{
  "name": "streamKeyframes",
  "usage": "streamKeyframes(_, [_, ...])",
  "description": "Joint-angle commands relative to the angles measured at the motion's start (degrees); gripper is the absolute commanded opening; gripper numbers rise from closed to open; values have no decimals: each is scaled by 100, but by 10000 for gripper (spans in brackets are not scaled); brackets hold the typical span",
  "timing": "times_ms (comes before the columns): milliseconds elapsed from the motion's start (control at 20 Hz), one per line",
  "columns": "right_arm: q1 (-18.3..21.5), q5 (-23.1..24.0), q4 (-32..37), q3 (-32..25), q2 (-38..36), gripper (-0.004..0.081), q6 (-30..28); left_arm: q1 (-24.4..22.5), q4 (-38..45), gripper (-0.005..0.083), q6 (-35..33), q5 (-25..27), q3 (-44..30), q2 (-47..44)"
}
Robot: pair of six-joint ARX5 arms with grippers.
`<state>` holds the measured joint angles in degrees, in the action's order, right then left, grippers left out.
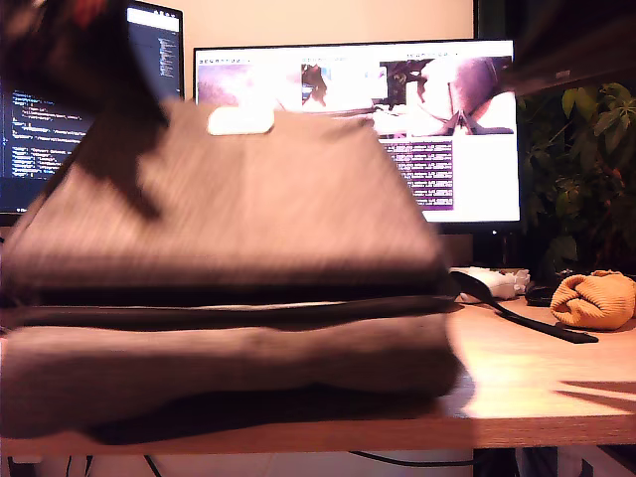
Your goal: Pack the pair of socks inside the grey Google backpack
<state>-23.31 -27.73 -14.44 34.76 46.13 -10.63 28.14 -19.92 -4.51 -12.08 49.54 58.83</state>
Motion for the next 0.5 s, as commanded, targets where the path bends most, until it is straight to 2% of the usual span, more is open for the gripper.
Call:
streamKeyframes(0, [-173, -13, 398, 35, 210, 309, -39, 55, 96, -24, -11, -151, 413, -2])
streamKeyframes(100, [-361, 85, 684, 149, 522, 361, -33, 55, 50, -24, -57, -212, 621, 0])
streamKeyframes(250, [-743, 127, 461, 310, 785, 360, -184, 55, -114, -24, -37, -343, 785, 0])
streamKeyframes(400, [-964, 286, 356, 313, 800, 360, -297, 52, -1176, -24, -44, -413, 791, 15])
streamKeyframes(450, [-986, 339, 387, 315, 800, 360, -295, 55, -1460, 3, -44, -398, 791, 55])
